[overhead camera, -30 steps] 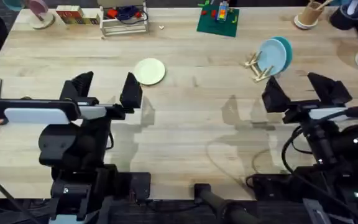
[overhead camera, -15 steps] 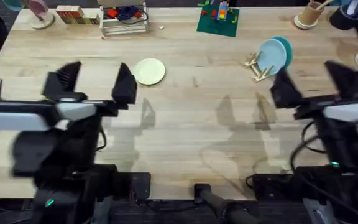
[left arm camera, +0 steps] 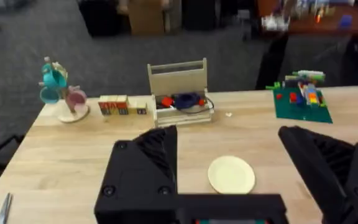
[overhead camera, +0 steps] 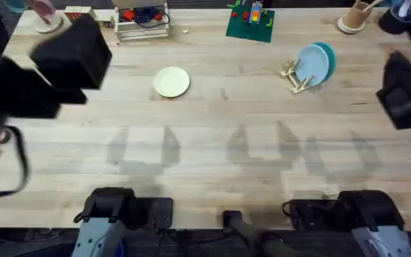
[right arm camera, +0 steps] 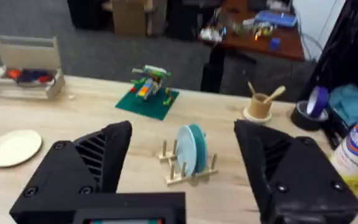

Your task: Pick up the plates from the table one by one and place each into a slot on the dish rack.

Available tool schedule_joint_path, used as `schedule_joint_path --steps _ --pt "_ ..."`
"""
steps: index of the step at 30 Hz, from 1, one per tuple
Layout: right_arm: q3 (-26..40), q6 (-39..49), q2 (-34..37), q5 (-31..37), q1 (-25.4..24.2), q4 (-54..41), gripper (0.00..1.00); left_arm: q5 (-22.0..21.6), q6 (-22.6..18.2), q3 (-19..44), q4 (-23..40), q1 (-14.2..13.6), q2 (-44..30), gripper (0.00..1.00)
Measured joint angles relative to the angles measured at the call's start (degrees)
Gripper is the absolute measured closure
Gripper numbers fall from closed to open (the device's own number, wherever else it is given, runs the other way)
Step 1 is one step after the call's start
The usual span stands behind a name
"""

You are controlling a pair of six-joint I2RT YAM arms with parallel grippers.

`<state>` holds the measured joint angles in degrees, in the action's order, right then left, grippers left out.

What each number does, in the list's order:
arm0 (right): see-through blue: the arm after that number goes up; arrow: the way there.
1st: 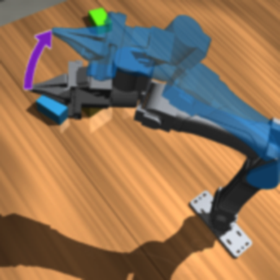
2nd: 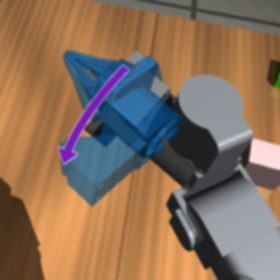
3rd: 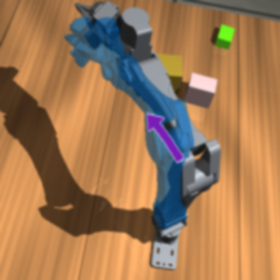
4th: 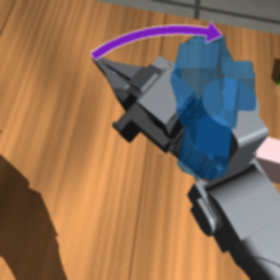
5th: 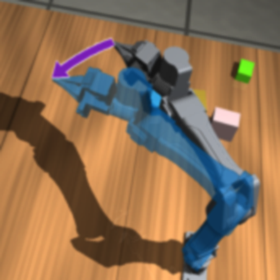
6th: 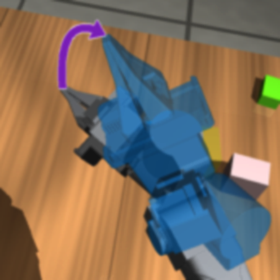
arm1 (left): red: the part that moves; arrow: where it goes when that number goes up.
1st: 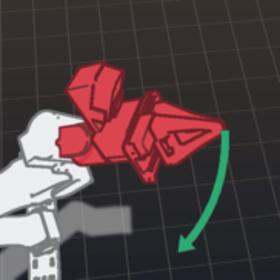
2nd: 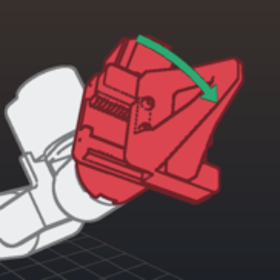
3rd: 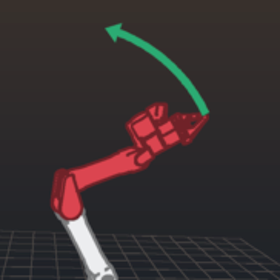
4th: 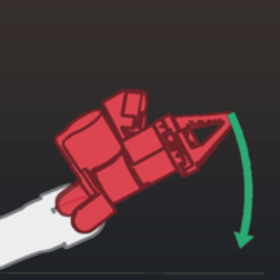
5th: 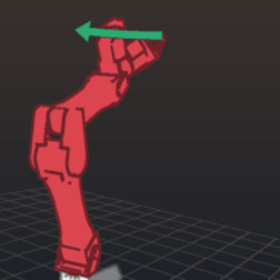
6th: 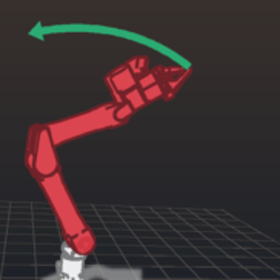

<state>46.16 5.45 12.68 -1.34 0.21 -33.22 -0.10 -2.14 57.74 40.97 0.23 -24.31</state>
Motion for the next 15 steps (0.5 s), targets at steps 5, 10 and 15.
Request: schedule_joint_path --steps 5,10,15 --pt "9.98 0.48 9.07 0.00 0.00 -7.39 0.010 -0.15 -0.03 13.58 10.95 0.00 -10.27 0.007" --pt "19.70 0.60 18.55 0.00 0.00 -16.14 0.010 -0.15 0.00 25.06 21.97 0.02 -19.59 0.007" --pt "30.39 0.60 28.97 0.00 0.00 -26.95 0.010 -0.11 0.01 34.05 31.74 0.02 -27.70 0.007"
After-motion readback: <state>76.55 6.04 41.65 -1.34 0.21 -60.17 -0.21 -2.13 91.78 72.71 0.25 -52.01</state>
